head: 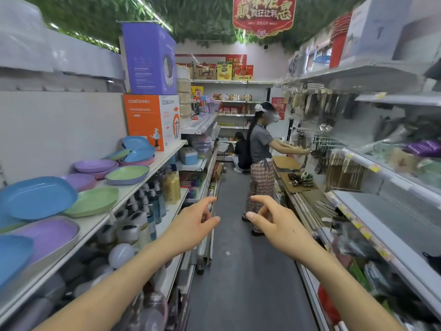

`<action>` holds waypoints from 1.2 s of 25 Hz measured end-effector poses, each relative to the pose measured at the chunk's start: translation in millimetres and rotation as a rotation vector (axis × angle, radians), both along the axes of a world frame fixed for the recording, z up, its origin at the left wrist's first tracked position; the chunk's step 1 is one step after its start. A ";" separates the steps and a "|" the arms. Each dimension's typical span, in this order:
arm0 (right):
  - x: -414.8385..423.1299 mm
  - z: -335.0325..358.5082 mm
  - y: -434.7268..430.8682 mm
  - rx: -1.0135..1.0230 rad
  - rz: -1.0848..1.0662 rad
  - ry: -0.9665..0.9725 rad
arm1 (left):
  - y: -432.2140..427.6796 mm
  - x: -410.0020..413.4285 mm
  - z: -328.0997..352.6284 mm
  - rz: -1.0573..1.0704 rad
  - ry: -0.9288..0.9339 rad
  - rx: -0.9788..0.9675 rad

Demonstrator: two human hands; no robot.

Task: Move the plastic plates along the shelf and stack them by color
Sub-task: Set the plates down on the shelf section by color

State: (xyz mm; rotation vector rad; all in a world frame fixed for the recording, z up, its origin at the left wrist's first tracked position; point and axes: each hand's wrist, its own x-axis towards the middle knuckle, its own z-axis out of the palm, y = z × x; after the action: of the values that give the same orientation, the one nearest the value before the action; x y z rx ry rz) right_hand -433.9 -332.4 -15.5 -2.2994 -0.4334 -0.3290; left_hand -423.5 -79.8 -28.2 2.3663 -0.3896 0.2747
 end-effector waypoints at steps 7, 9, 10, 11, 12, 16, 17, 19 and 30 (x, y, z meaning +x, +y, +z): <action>136.5 10.7 -37.5 -0.035 0.159 0.023 | -33.9 108.1 14.9 0.121 -0.020 0.040; 179.3 13.0 -43.5 -0.028 0.211 0.009 | -38.2 139.2 20.9 0.193 -0.050 0.025; 199.5 12.6 -45.0 -0.025 0.239 0.004 | -40.4 152.7 21.1 0.229 -0.059 0.009; 216.8 11.9 -45.5 -0.020 0.264 0.006 | -42.6 164.5 19.8 0.255 -0.063 -0.003; 234.2 11.4 -45.0 -0.013 0.291 0.014 | -43.9 177.2 16.8 0.272 -0.058 0.002; 298.0 7.2 -33.6 -0.022 0.395 0.035 | -34.5 226.5 2.9 0.349 -0.028 0.075; 318.4 7.0 -28.3 -0.016 0.412 0.039 | -29.1 243.4 0.0 0.374 -0.026 0.074; 356.6 5.6 -14.6 -0.003 0.439 0.046 | -17.7 274.9 -4.6 0.401 -0.009 0.071; 565.5 8.1 93.9 0.019 0.591 0.006 | 64.9 443.0 0.6 0.574 -0.083 0.029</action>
State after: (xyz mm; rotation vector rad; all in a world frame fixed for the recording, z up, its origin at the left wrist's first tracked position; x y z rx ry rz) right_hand 131.6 -238.4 -7.5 -2.0362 -1.0630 -0.0289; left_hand 19.5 -14.8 -27.5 2.4555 0.2637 0.6342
